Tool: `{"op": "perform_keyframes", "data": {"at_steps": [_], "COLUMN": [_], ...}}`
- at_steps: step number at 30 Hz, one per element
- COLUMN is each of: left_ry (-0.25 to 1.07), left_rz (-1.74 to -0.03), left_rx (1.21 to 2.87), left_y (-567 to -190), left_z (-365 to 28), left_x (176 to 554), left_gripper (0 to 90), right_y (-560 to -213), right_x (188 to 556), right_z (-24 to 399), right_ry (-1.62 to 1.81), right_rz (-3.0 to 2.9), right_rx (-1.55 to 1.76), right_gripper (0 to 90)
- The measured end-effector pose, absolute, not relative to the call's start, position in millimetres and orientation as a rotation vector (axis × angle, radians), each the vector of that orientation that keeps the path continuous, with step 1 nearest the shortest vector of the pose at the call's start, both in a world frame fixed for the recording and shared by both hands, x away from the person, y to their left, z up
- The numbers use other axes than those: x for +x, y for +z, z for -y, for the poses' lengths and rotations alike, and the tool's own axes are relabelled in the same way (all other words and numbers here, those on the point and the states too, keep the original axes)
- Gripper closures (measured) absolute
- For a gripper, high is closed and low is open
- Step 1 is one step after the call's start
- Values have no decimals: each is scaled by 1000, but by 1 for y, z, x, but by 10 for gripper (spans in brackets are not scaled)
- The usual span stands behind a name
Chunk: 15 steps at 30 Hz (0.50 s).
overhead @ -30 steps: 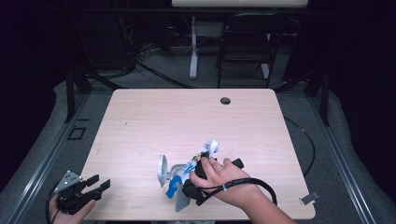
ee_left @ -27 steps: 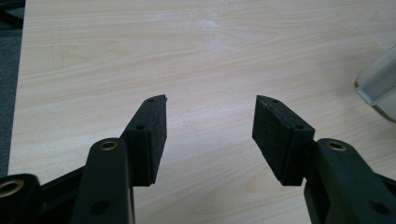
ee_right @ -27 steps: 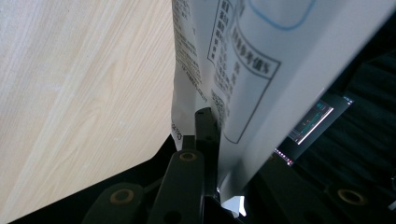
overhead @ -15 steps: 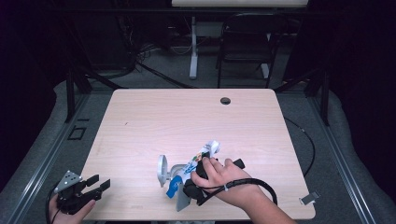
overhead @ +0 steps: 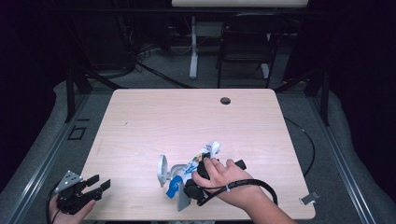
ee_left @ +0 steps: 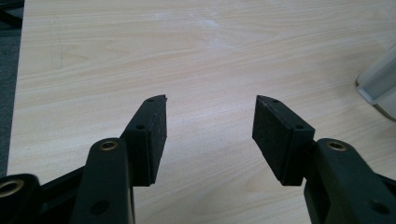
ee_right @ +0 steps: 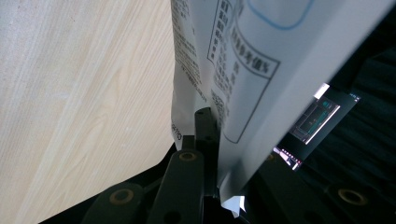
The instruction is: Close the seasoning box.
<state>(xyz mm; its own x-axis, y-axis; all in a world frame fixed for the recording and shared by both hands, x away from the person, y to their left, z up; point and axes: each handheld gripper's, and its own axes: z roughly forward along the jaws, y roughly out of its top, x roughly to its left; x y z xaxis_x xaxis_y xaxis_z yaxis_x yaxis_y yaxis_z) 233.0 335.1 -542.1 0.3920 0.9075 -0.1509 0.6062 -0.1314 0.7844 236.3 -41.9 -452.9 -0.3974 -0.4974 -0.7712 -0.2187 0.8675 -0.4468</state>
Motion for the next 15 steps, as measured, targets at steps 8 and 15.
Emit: {"op": "perform_keyframes", "data": {"at_steps": [8,15], "left_ry": [468,467], "left_rz": [-1308,-1308], "left_rx": [1838,1841], "left_y": [-543,-543], "left_z": [-335,-335], "left_x": [233,233], "left_gripper": [455,455], "right_y": [-450,-446], "right_x": [235,236], "right_z": [43,45], "right_ry": [-294,-249], "right_rz": [-2002,-2043], "right_rx": [-508,-462], "right_gripper": [871,870]}}
